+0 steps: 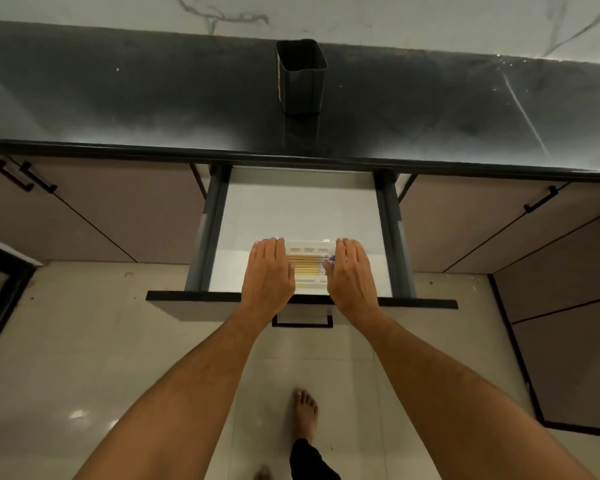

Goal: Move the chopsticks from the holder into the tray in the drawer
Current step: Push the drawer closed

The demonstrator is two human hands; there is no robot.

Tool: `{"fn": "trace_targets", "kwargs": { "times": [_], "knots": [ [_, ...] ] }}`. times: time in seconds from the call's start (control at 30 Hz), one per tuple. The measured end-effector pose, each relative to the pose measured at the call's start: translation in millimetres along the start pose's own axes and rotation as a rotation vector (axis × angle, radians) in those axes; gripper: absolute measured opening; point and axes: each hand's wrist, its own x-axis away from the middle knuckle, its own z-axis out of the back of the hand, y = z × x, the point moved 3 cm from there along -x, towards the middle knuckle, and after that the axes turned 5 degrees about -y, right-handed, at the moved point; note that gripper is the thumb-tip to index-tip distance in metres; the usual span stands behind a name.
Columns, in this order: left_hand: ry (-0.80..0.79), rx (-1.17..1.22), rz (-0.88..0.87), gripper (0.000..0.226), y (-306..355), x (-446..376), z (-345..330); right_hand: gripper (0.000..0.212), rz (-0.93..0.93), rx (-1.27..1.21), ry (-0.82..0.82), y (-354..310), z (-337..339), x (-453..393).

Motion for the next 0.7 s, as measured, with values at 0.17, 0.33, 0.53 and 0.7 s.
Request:
{"fn": "trace_targets", "kwargs": {
  "times": [0.17, 0.33, 0.53, 0.7],
  "knots": [
    [0.062, 0.012, -0.043, 0.046, 11, 56, 10, 0.054, 0.072, 0.041, 0.074, -22, 9, 59],
    [0.057, -0.005, -0.092, 0.049, 14, 112, 4, 0.05, 0.141, 0.057, 0.133, -36, -1, 113],
    [-0.017, -0.048, -0.133, 0.048, 12, 152, -20, 0.042, 0.199, 0.089, 0.052, -39, -29, 147],
    [-0.118, -0.088, -0.152, 0.039, 10, 145, -45, 0.023, 0.168, 0.096, -0.088, -39, -48, 134]
  ]
}}
